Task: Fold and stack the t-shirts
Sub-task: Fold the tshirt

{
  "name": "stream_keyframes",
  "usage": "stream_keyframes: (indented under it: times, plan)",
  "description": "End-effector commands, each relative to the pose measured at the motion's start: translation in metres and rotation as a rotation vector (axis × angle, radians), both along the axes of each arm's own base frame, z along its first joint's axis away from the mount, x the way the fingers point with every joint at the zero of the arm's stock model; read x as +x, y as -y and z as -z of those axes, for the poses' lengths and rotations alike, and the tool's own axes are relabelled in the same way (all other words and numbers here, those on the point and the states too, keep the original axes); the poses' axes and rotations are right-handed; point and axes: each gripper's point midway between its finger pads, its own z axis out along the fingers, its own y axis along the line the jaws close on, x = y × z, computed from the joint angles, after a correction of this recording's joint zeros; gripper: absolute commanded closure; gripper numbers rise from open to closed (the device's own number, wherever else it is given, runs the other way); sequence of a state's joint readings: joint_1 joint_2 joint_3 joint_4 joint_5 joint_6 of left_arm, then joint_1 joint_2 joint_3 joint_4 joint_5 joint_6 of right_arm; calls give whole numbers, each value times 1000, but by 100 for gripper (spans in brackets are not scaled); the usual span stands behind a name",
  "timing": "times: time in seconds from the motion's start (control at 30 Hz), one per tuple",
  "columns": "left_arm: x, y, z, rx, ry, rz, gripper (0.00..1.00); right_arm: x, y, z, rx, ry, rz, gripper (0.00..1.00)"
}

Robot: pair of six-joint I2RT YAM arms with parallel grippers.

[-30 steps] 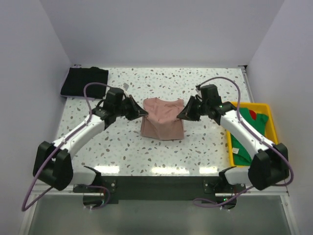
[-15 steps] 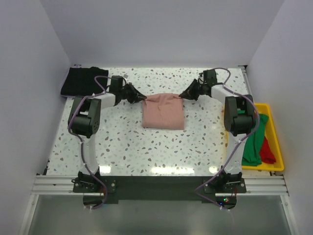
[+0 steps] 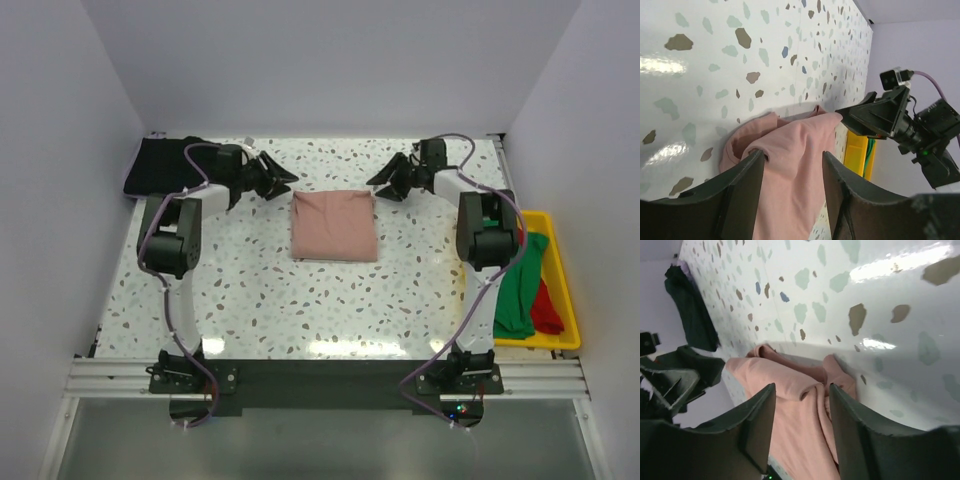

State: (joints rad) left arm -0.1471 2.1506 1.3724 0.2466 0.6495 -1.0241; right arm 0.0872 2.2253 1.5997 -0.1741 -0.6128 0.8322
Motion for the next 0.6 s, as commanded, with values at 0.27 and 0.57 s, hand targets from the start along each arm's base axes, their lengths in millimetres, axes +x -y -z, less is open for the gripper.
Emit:
stream_keyframes:
  times: [0.27,0.57]
  plan:
    - [-26,-19,-29,404,30,-103,73,-28,5,-74,-450,220,-41,46]
    - [-8,-7,4,632,5,-74,73,-25,-2,-44,-692,192,-82,47]
